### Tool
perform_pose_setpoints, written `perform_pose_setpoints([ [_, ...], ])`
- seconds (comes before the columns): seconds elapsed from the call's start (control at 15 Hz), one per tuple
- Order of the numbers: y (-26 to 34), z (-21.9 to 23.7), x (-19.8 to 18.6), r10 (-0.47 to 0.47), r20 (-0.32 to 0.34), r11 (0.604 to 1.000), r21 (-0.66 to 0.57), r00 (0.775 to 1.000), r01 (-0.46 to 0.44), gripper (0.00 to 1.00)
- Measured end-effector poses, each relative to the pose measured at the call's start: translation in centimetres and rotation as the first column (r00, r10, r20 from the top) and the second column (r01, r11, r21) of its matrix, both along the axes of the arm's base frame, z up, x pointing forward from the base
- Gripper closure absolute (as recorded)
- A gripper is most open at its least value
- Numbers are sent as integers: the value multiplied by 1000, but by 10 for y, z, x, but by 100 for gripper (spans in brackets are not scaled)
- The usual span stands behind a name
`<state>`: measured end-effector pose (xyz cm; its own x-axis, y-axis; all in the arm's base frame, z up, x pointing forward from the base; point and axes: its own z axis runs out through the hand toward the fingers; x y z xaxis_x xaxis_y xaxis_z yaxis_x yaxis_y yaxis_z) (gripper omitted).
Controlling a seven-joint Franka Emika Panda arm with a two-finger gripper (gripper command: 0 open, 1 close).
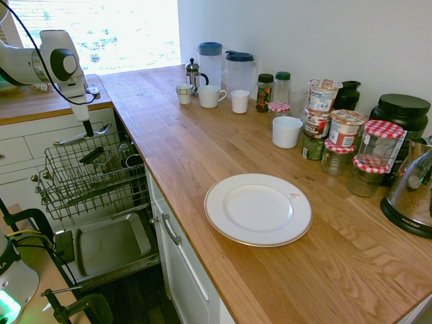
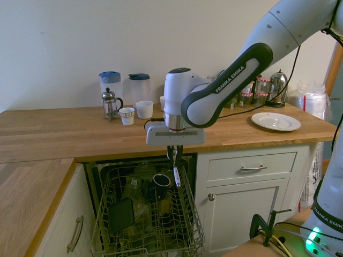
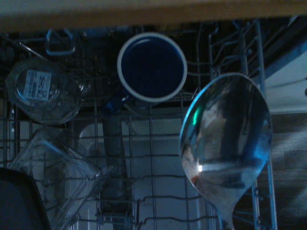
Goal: Put the spoon in the dishwasher
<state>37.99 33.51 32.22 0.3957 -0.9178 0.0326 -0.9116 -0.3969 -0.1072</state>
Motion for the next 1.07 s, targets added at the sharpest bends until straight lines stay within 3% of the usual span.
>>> perform_pose_setpoints([
  [0.47, 5, -106, -11, 4, -62, 1000, 7, 998, -4, 100],
  [1.0, 13, -192, 12, -23, -138, 1000, -4, 990, 23, 100],
  [1.07, 12, -194, 14, -22, -141, 1000, -3, 990, 22, 0],
])
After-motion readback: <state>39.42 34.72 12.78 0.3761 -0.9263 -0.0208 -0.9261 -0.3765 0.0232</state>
